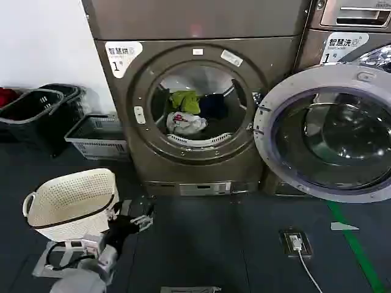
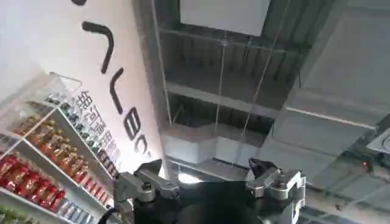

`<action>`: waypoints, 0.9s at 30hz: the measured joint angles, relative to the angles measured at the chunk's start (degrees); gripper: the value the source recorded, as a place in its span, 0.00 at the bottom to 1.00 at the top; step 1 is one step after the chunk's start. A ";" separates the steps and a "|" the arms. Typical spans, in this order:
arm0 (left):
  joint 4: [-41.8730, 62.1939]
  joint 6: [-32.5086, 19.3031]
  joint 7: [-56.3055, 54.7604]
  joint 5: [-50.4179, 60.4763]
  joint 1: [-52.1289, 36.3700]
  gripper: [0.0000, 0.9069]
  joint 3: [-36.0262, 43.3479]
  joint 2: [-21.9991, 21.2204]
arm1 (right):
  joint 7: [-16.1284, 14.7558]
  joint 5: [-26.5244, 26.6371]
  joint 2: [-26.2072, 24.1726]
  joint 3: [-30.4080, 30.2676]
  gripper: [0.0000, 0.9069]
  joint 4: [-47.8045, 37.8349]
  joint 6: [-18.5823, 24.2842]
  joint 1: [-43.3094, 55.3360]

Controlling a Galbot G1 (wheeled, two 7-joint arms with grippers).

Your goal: Grasp the clothes from the dryer.

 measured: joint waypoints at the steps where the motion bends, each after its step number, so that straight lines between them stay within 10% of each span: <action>1: -0.11 -0.01 0.00 -0.02 -0.01 1.00 0.02 0.07 | -0.06 0.40 0.09 -0.13 1.00 0.16 0.10 0.11; 27: -2.28 0.17 -0.02 -0.61 0.72 1.00 0.68 0.86 | -0.02 4.00 0.28 -0.85 1.00 0.43 1.54 1.16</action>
